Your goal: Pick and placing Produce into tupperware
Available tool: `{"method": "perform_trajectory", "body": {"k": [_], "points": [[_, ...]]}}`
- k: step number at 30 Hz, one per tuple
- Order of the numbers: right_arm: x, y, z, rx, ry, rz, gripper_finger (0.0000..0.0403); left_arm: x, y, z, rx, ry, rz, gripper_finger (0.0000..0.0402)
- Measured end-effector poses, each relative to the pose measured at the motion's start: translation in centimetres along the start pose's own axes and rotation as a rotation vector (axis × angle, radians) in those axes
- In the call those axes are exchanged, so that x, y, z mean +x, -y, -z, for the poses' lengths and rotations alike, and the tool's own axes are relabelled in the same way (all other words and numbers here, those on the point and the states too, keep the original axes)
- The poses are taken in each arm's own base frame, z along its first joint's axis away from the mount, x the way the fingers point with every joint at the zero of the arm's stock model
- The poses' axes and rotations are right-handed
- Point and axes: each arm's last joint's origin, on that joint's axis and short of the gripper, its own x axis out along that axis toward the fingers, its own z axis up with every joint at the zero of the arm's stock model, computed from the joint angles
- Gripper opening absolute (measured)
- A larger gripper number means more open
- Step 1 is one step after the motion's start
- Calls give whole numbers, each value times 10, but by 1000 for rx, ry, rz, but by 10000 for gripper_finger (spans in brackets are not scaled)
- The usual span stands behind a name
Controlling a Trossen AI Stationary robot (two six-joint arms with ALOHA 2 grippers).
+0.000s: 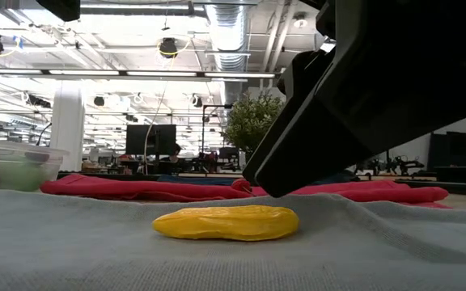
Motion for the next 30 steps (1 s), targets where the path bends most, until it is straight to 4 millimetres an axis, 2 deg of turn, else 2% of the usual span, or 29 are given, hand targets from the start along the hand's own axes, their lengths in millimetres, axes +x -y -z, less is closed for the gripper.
{"method": "perform_trajectory", "body": {"k": [9,30], "points": [[0,0,1,-1,-5,3,217,0,0,0,-4,0,0,203],[2,4,3,69,-32,26,214,0,0,0,-5,0,0,203]]}}
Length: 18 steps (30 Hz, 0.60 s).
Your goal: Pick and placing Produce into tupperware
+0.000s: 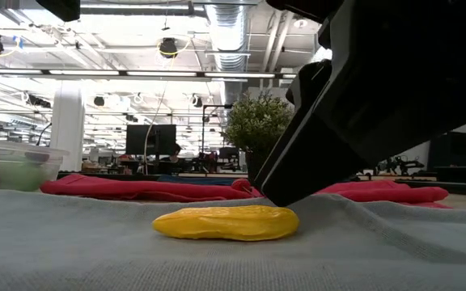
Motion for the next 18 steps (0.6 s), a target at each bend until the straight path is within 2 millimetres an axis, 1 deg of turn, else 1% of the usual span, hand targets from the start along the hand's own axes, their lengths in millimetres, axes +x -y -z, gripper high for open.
{"method": "perform_trajectory", "body": {"k": [3,6,9,12,18], "points": [[13,1,8,2,-25,0,212,0,0,0,-2,0,0,203],[20,-1,9,-1,-8,-25,207,0,0,0,-6,-2,2,203],[20,2,8,-6,-23,-26,197,0,0,0,-7,-1,7,203],[20,3,7,-5,-22,-25,177,0,0,0,-7,-2,8,203],[18,0,6,-30,-27,-32,123,0,0,1,-9,-5,7,203]]}}
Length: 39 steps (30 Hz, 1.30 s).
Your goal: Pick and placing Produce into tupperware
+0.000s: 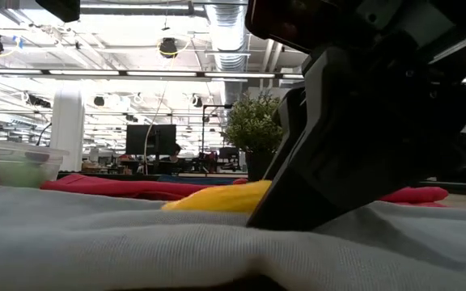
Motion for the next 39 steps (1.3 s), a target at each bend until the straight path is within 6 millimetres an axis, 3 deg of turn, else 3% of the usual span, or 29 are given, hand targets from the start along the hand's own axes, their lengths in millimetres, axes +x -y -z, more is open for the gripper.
{"method": "perform_trajectory", "body": {"k": [5,10,21,24,39], "points": [[0,-1,0,-1,-7,-27,104,0,0,0,-2,0,-1,203],[0,-2,0,16,-12,-44,113,0,0,0,-2,0,-1,203],[3,8,-7,28,-19,-37,247,0,0,0,-10,0,0,203],[2,10,-11,18,-31,-30,266,0,0,0,-10,0,0,203],[2,12,-13,10,-37,-19,265,0,0,0,-10,-1,0,203]]}}
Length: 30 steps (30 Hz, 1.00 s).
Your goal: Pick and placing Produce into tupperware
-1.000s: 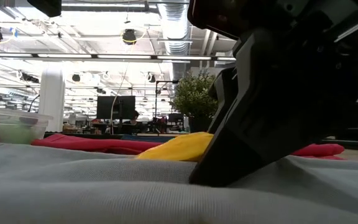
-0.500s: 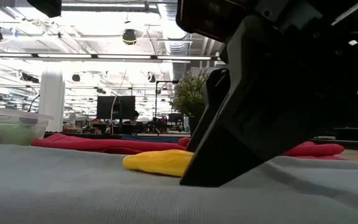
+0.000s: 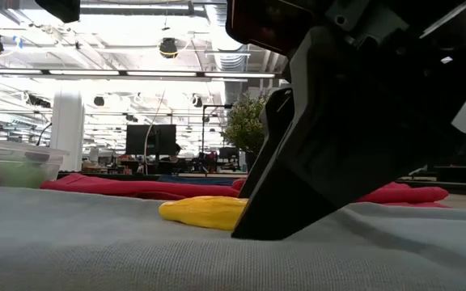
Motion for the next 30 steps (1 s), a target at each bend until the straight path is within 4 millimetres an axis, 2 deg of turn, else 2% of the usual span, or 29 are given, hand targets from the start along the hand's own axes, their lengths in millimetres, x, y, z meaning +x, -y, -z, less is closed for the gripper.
{"method": "perform_trajectory", "body": {"k": [9,20,25,30], "points": [[-6,-5,-14,-25,13,-5,265,0,0,0,0,0,0,203],[-4,0,-10,-7,-33,25,260,0,0,0,0,-1,1,203],[-4,0,-10,-6,-32,23,228,0,0,0,0,0,1,203],[-4,0,-10,-6,-34,21,163,0,0,0,0,0,0,203]]}}
